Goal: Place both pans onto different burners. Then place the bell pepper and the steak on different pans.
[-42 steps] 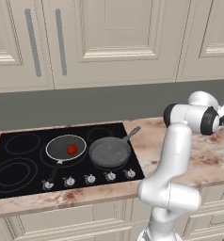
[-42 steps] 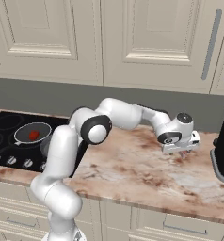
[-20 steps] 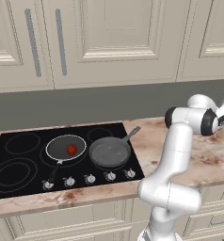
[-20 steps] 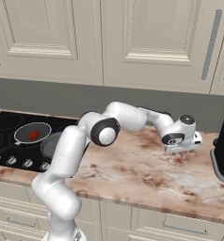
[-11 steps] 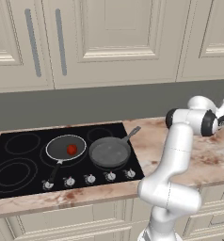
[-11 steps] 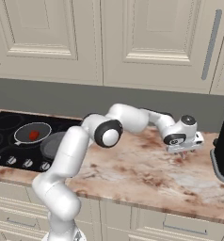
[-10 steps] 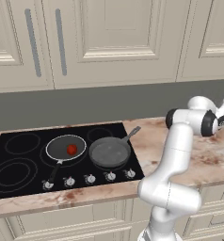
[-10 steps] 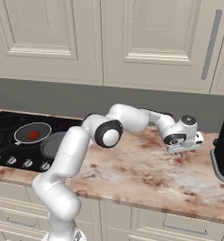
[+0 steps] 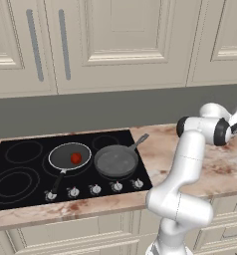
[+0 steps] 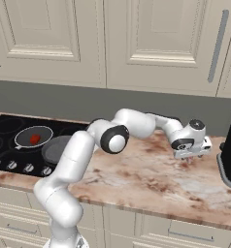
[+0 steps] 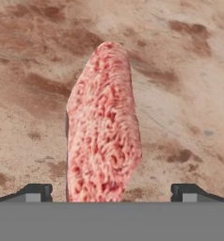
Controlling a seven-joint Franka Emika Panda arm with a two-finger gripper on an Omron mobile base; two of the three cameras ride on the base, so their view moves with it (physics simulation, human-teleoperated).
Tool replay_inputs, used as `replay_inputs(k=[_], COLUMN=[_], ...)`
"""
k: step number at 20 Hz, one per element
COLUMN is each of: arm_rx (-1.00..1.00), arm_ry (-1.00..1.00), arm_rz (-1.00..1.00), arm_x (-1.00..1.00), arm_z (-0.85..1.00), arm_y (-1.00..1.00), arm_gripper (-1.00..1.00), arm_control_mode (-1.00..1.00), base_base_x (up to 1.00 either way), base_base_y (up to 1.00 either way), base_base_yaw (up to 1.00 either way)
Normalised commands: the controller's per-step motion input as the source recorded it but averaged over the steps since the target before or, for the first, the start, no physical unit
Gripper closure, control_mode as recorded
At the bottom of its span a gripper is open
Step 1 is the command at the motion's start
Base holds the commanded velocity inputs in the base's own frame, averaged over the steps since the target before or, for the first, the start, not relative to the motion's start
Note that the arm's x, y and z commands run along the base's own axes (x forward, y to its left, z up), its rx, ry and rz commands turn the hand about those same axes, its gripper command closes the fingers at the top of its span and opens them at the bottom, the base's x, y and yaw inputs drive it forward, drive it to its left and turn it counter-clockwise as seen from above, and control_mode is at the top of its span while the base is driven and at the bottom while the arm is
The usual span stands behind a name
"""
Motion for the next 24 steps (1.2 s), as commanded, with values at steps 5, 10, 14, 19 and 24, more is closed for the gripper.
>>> replay_inputs(k=[5, 10, 14, 19, 24], arm_rx=[0.0, 0.0, 0.0, 0.0, 0.0], arm_ry=[0.0, 0.01, 0.02, 0.03, 0.0], arm_rz=[0.0, 0.0, 0.0, 0.0, 0.0], arm_x=[0.0, 0.0, 0.0, -0.03, -0.01], arm_z=[-0.15, -0.21, -0.21, -0.07, -0.13], arm_y=[0.0, 0.0, 0.0, 0.0, 0.06], arm_gripper=[-1.0, -1.0, -1.0, -1.0, -1.0], arm_control_mode=[-1.0, -1.0, -1.0, -1.0, -1.0], base_base_x=[0.0, 0.0, 0.0, 0.0, 0.0], base_base_y=[0.0, 0.0, 0.0, 0.0, 0.0], base_base_yaw=[0.0, 0.0, 0.0, 0.0, 0.0])
